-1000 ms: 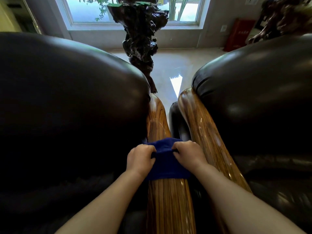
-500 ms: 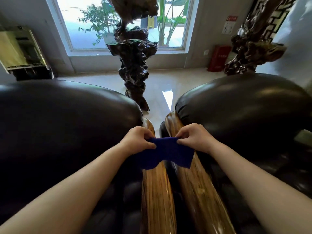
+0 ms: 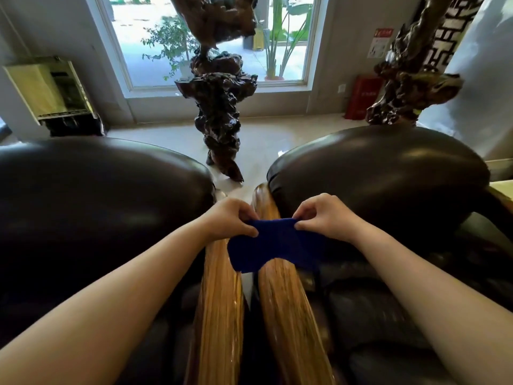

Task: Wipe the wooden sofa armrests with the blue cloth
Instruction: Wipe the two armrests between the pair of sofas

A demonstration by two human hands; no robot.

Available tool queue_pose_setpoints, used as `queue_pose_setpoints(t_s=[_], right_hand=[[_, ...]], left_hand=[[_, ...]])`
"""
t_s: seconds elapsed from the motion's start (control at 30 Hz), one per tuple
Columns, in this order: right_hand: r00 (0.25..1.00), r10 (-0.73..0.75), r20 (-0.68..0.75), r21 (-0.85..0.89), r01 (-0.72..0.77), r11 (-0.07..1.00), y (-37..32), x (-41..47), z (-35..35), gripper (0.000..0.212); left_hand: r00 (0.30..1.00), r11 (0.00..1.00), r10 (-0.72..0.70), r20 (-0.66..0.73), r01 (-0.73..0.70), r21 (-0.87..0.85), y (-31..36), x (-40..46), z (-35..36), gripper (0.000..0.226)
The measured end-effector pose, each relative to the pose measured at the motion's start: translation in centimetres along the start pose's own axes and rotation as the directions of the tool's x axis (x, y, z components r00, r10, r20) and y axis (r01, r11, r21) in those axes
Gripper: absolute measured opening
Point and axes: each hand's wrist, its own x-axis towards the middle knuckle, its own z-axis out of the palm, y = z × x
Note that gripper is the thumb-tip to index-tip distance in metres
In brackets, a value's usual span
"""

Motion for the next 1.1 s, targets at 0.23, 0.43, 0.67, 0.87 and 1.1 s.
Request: queue_pose_setpoints(t_s=[0.23, 0.43, 0.67, 0.87, 1.1], right_hand=[[0.984, 0.044, 0.175, 0.077, -0.058, 0.995, 8.8, -4.3, 0.6, 0.014], [0.955, 0.070, 0.288, 0.095, -0.101, 0.990, 14.1, -5.4, 3.6, 0.014], [0.918, 0.112, 0.380, 0.082, -0.154, 0.985, 19.7, -3.1, 10.5, 0.012], [0.959, 0.188, 0.213, 0.068, -0.206, 0.976, 23.1, 3.3, 14.4, 0.014], [0.891, 0.103, -0.443, -0.121, -0.173, 0.978, 25.3, 1.8, 19.4, 0.048]], left_hand=[[0.987, 0.984, -0.152, 0.048, 0.156, -0.089, 1.1, 0.6, 10.0, 0.020], [0.960, 0.954, -0.246, 0.133, 0.264, -0.145, -1.4, 1.4, 16.1, 0.016], [0.917, 0.916, -0.338, 0.212, 0.372, -0.148, -8.5, 5.3, 21.2, 0.014], [0.936, 0.934, -0.350, 0.028, 0.351, -0.068, -13.7, 11.3, 21.9, 0.018], [0.836, 0.955, 0.066, -0.545, 0.107, 0.278, -15.5, 10.5, 26.4, 0.052]])
